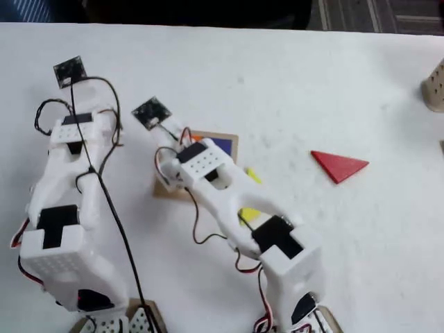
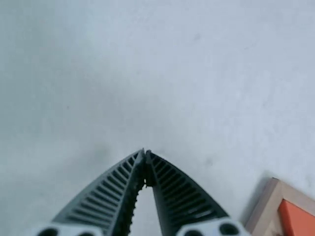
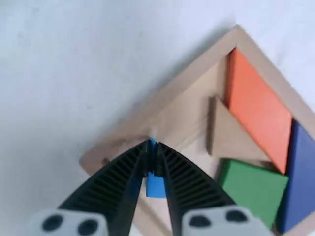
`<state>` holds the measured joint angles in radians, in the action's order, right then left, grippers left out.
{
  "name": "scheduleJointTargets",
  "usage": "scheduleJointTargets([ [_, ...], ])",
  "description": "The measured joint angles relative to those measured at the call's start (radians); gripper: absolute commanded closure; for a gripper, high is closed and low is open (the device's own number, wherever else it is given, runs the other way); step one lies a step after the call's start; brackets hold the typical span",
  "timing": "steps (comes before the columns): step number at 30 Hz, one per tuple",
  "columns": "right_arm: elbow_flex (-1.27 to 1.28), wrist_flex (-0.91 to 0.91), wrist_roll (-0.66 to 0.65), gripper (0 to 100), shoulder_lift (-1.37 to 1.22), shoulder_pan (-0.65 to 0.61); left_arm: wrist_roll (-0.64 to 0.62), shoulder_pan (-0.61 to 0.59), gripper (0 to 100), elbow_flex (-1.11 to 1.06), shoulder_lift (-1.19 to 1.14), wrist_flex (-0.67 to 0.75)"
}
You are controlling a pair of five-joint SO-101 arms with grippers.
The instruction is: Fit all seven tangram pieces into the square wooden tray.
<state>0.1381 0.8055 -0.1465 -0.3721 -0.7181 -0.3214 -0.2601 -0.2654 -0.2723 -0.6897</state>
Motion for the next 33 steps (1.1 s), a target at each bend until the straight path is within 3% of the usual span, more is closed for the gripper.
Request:
scheduleJointTargets([
  [15, 0.003, 0.265, -0.058, 98.1, 0.146, 0.098, 0.000, 0.000, 98, 0.000, 0.000, 0.000],
  [33, 0.000, 0.097, -0.060, 98.1, 0.011, 0.080, 0.000, 0.000, 98, 0.000, 0.000, 0.000],
])
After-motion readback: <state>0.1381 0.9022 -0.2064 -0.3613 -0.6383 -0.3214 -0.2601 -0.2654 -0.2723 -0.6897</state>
